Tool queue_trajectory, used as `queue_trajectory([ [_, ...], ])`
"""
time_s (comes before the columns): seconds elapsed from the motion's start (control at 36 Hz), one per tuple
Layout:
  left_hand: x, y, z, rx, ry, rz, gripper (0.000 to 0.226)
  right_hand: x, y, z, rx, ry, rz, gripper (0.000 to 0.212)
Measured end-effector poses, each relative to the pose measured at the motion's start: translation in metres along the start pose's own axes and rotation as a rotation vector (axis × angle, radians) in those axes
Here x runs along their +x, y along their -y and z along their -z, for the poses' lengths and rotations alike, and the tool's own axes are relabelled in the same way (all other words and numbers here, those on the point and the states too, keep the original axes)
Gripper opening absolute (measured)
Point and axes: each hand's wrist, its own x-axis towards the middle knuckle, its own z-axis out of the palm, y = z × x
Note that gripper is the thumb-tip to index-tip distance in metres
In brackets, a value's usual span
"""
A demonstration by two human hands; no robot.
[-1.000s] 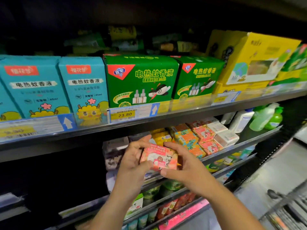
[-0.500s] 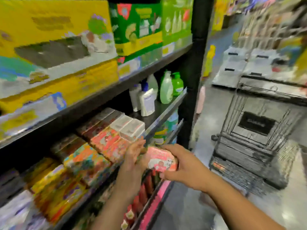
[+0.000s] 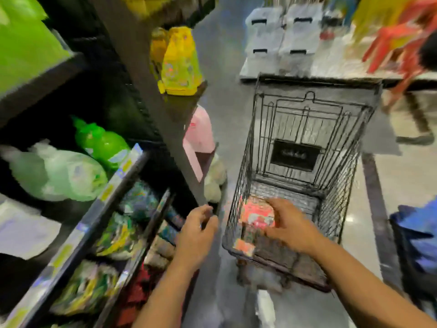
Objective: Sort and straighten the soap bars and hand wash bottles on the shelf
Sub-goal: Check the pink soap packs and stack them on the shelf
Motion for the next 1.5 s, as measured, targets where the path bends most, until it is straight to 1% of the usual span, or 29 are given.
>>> queue_trajectory([
  [0.11, 0.040, -0.005, -0.030, 0.179, 0.121, -0.061, 0.037, 0.018, -0.042, 0.017, 0.036, -0.006, -0.081, 0.058],
  [0.14, 0.050, -0.005, -0.037, 0.251, 0.150, -0.092, 0.044, 0.022, -0.052, 0.019, 0.042, -0.012, -0.097, 0.059],
  [0.19, 0.069, -0.004, -0.050, 0.412, 0.184, -0.162, 0.067, 0.029, -0.072, 0.019, 0.057, -0.024, -0.143, 0.065],
  [0.22, 0.078, -0.001, -0.057, 0.531, 0.199, -0.183, 0.071, 0.032, -0.083, 0.017, 0.062, -0.022, -0.178, 0.068],
  [0.28, 0.094, 0.009, -0.073, 0.794, 0.196, -0.233, 0.065, 0.038, -0.103, 0.012, 0.056, -0.005, -0.209, 0.073],
  [0.31, 0.100, 0.012, -0.080, 0.880, 0.197, -0.254, 0.064, 0.040, -0.114, 0.008, 0.051, 0.002, -0.224, 0.074],
  [0.36, 0.113, 0.020, -0.095, 0.961, 0.227, -0.242, 0.070, 0.042, -0.131, 0.000, 0.038, 0.010, -0.274, 0.073],
  [0.42, 0.128, 0.031, -0.109, 0.994, 0.279, -0.193, 0.077, 0.042, -0.146, -0.009, 0.030, 0.026, -0.357, 0.077],
  [0.47, 0.140, 0.044, -0.123, 0.985, 0.305, -0.169, 0.084, 0.043, -0.160, -0.019, 0.028, 0.033, -0.428, 0.076],
  [0.53, 0.151, 0.057, -0.135, 0.904, 0.287, -0.145, 0.091, 0.045, -0.173, -0.031, 0.034, 0.038, -0.475, 0.072],
  [0.61, 0.158, 0.083, -0.150, 0.770, 0.322, -0.002, 0.098, 0.053, -0.189, -0.054, 0.043, 0.112, -0.591, 0.069],
  [0.67, 0.158, 0.105, -0.158, 0.675, 0.358, 0.087, 0.098, 0.057, -0.201, -0.074, 0.060, 0.155, -0.666, 0.067],
  [0.69, 0.157, 0.114, -0.162, 0.615, 0.361, 0.129, 0.095, 0.059, -0.207, -0.084, 0.069, 0.175, -0.697, 0.067],
  [0.75, 0.156, 0.124, -0.169, 0.507, 0.326, 0.190, 0.081, 0.063, -0.216, -0.102, 0.052, 0.206, -0.730, 0.062],
  [0.81, 0.158, 0.130, -0.175, 0.510, 0.254, 0.215, 0.067, 0.068, -0.227, -0.118, 0.041, 0.244, -0.762, 0.055],
  [0.83, 0.159, 0.133, -0.177, 0.522, 0.233, 0.214, 0.065, 0.070, -0.231, -0.126, 0.044, 0.261, -0.771, 0.055],
  [0.92, 0.159, 0.139, -0.180, 0.490, 0.213, 0.202, 0.074, 0.078, -0.241, -0.148, 0.074, 0.285, -0.774, 0.056],
  [0.97, 0.158, 0.144, -0.181, 0.477, 0.219, 0.200, 0.070, 0.082, -0.247, -0.165, 0.105, 0.285, -0.776, 0.053],
  [1.03, 0.158, 0.146, -0.181, 0.474, 0.218, 0.195, 0.064, 0.088, -0.254, -0.182, 0.122, 0.307, -0.752, 0.059],
  [1.08, 0.158, 0.148, -0.182, 0.487, 0.217, 0.210, 0.059, 0.094, -0.260, -0.198, 0.135, 0.346, -0.750, 0.059],
  [1.17, 0.158, 0.149, -0.183, 0.495, 0.231, 0.228, 0.061, 0.104, -0.265, -0.217, 0.156, 0.381, -0.742, 0.062],
  [1.25, 0.157, 0.149, -0.183, 0.502, 0.232, 0.215, 0.063, 0.114, -0.268, -0.231, 0.090, 0.408, -0.660, 0.060],
  [1.31, 0.157, 0.149, -0.183, 0.508, 0.226, 0.206, 0.062, 0.116, -0.270, -0.238, 0.032, 0.438, -0.628, 0.065],
  [1.39, 0.157, 0.148, -0.184, 0.513, 0.219, 0.202, 0.065, 0.115, -0.273, -0.245, -0.032, 0.451, -0.659, 0.074],
  [1.5, 0.157, 0.152, -0.185, 0.491, 0.206, 0.192, 0.065, 0.112, -0.269, -0.251, -0.030, 0.418, -0.682, 0.072],
])
